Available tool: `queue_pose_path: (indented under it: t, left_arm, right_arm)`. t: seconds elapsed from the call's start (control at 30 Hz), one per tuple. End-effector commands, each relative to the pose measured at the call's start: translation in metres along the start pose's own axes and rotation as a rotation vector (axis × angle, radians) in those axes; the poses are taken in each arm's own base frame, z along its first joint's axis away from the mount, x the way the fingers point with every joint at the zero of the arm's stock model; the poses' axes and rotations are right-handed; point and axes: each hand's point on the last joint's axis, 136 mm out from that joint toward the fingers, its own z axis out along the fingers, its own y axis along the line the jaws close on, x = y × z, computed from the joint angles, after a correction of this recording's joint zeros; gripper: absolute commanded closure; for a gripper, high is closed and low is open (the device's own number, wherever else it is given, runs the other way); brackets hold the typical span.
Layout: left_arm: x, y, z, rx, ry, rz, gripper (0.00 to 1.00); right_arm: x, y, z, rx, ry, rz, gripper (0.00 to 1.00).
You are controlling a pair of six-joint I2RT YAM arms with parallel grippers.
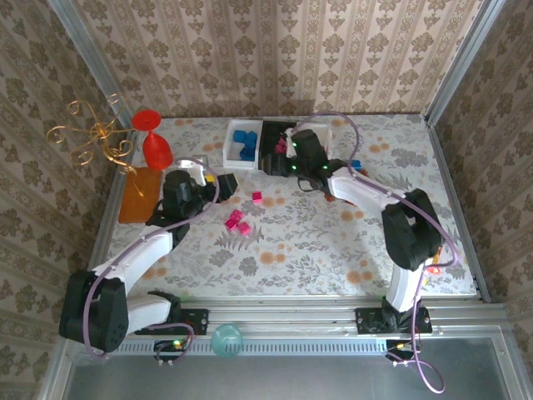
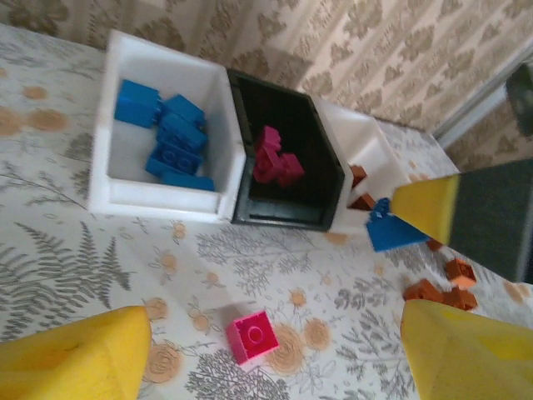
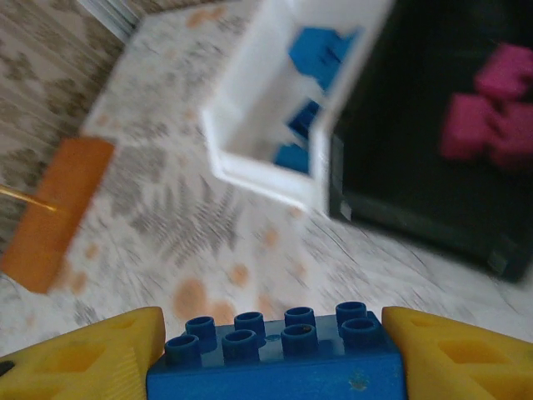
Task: Sort the legos into containers by color
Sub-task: Place the lego in the container.
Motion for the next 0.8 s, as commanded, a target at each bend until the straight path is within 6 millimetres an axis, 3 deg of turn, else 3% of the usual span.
queue_pose_path:
  t: [0.0,0.3,0.43,0.57,0.77]
  left_arm:
    - [0.008,0.009,-0.008,-0.023,0.021,-0.062,0.20]
    - [0.016,0.008,-0.024,-0.021,0.030,-0.076,0.20]
    - [0.020,0.010,-0.030,-0.033,0.038,-0.071,0.20]
    - [0.023,0.009,-0.033,-0.029,0.038,-0.071,0.20]
    - [0.027,0.003,-0.031,0.009,0.049,-0.076,0.20]
  right_arm:
    - [-0.021,0.012,0.035,-0.056,-0.063,0.051,0.35]
    - [-0.055,0.007,0.122,-0.046,-0.118,0.047,0.34]
    - [-0.066,0.012,0.141,-0.058,-0.102,0.044,0.30]
    - [-0.082,0.022,0.136,-0.069,-0.111,0.011,0.22]
    - [-0.098,0.037,0.091,-0.097,-0.102,-0.059,0.17]
